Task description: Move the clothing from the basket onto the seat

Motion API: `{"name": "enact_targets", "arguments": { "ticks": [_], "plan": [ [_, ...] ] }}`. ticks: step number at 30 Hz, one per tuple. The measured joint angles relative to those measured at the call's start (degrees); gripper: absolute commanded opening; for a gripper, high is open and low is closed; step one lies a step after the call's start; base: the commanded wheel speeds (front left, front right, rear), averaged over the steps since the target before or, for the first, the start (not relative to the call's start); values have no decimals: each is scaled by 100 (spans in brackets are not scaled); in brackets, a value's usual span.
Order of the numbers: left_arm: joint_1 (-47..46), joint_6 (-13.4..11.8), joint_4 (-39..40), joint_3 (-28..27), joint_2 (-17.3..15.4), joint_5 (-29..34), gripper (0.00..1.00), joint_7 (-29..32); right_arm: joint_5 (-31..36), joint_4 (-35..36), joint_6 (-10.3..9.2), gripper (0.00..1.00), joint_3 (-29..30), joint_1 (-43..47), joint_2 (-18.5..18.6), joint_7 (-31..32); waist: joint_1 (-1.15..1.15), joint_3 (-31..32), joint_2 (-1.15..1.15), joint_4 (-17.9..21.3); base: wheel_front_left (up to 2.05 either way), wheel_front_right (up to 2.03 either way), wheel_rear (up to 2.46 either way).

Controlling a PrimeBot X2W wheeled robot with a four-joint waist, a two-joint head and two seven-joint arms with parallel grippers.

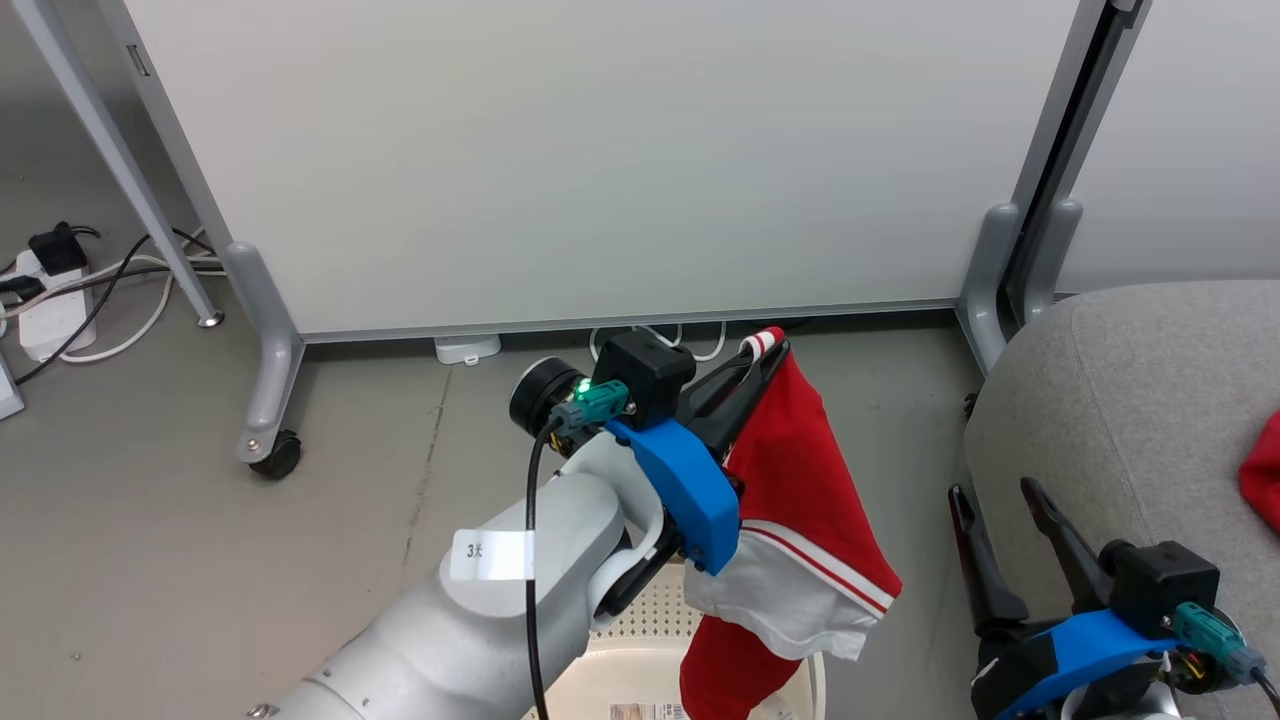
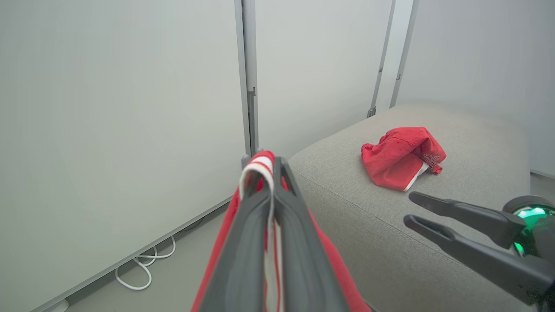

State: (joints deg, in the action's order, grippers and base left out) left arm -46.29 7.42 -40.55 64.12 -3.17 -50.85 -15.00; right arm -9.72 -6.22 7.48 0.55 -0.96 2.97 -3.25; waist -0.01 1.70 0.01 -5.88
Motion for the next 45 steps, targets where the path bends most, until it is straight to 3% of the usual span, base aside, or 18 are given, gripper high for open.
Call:
{"name": "enact_targets", "arguments": {
  "ticks": [9,27,36,45],
  "plan": [
    [-449,0,76,301,24,-242,0,0,-143,-108,0,100,-179,-2,-3,-43,0,73,0,5,0,0,0],
    [-491,0,-64,592,25,-522,0,0,-245,-270,0,100,-413,-68,-4,-110,1,12,0,64,0,0,0],
    [-493,0,-42,658,26,-593,0,0,-465,-536,0,100,-1070,-482,20,322,1,-19,0,112,0,0,0],
    [-492,0,42,717,25,-623,0,0,-733,-1243,0,100,-1645,-1251,178,501,1,-77,0,89,0,0,0]
  ]
}}
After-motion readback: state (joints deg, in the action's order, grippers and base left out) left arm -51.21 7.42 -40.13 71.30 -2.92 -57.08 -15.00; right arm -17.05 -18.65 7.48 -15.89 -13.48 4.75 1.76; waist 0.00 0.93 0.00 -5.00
